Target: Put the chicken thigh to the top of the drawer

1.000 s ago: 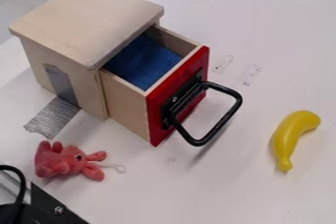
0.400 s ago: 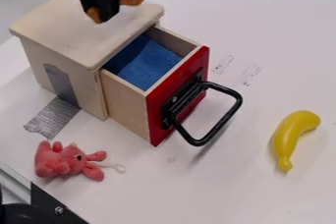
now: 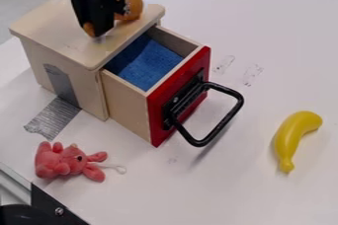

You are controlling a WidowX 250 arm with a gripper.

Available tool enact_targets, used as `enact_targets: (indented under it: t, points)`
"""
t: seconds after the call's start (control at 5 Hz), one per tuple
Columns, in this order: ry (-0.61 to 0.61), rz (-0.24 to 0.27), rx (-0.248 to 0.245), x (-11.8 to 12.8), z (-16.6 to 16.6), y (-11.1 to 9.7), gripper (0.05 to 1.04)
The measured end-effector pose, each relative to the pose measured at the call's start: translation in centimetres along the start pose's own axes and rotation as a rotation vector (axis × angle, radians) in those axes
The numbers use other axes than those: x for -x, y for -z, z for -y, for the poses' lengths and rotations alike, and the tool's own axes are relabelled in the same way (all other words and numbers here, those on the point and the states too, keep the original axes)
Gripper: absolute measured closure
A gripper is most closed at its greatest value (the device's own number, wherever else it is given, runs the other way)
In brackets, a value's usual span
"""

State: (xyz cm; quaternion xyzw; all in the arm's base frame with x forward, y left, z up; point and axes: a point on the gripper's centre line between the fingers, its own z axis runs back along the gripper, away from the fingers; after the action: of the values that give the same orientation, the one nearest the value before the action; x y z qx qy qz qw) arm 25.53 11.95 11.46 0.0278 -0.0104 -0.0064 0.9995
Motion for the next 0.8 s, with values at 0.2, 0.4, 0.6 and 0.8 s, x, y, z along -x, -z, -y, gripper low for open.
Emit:
enact_targets:
  t: [0.2,0.4,0.6,0.8]
  points:
    - [0.003,-0.017,-0.008,0.2,0.0,0.0,0.484]
    - [0.016,-0.058,-0.015,0.7,0.3,-0.2,0.207]
    - [-0.002,-0.021,-0.043,1.1,0.8,-2.5,0.083]
    - [-0.012,0.016,-0.059,1.8,1.5,-4.7,0.083]
